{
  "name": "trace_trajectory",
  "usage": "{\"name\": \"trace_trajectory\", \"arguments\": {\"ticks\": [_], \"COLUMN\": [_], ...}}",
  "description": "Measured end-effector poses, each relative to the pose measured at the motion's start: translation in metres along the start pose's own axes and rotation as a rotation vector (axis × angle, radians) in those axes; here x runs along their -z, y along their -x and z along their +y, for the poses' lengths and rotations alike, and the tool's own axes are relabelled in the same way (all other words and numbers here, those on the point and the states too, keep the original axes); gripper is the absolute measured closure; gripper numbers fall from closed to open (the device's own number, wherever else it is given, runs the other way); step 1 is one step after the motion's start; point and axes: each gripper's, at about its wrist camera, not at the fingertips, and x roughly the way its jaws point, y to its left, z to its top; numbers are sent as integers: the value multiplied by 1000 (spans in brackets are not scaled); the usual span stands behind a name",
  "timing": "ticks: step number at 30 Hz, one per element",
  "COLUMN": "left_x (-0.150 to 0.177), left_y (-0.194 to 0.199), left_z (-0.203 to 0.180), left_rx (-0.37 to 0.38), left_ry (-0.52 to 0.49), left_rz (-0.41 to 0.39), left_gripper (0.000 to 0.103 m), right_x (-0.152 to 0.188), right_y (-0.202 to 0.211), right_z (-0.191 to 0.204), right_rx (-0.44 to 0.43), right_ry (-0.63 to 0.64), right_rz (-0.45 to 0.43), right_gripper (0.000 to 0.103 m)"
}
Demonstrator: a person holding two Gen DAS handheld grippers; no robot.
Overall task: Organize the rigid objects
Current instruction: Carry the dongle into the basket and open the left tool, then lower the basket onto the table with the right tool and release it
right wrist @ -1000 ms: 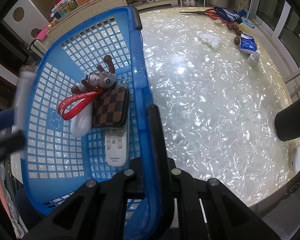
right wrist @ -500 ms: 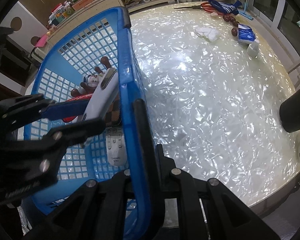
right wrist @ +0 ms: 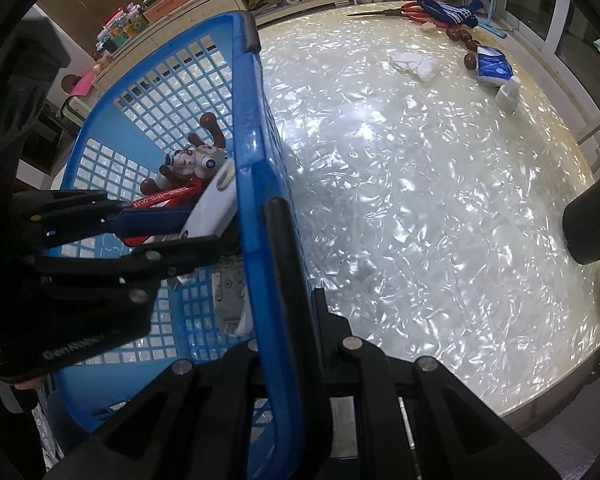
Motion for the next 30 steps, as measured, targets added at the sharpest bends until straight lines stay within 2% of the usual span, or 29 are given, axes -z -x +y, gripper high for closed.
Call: {"name": "trace_trajectory", "arguments": {"ticks": [6, 7, 8, 10, 13, 17, 25, 27, 29, 30], "left_x": [-3, -3, -4, -4, -2, 0, 11, 14, 18, 21], "left_y": [-12, -13, -15, -14, -12, -8, 15, 20, 28, 34], "left_z": [-2, -3, -5, -10, -14, -17, -28, -26, -23, -22], "left_rx": [-17, -26, -32, -40, -56, -91, -227, -222, -212, -206], "left_ry": [6, 0, -9, -20, -20, -17, 2, 31, 59, 75], "left_rz": [41, 45, 46, 30, 24, -7, -136, -155, -173, -188], "left_gripper": [70, 63, 50, 37, 28, 25, 18, 18, 18, 18], "right_x": [0, 0, 0, 0, 1, 1, 3, 3, 2, 2], "right_y": [1, 1, 1, 0, 1, 4, 18, 22, 29, 33], "right_z": [2, 2, 2, 2, 2, 2, 2, 3, 2, 1], "right_rx": [2, 4, 3, 1, -1, 4, 17, 28, 43, 50], "right_ry": [7, 8, 8, 5, 2, 3, 3, -2, -4, -9], "right_rz": [-1, 0, -1, -3, -7, -17, -70, -81, -101, -114], "right_gripper": [96, 96, 96, 96, 96, 96, 96, 92, 85, 78]}}
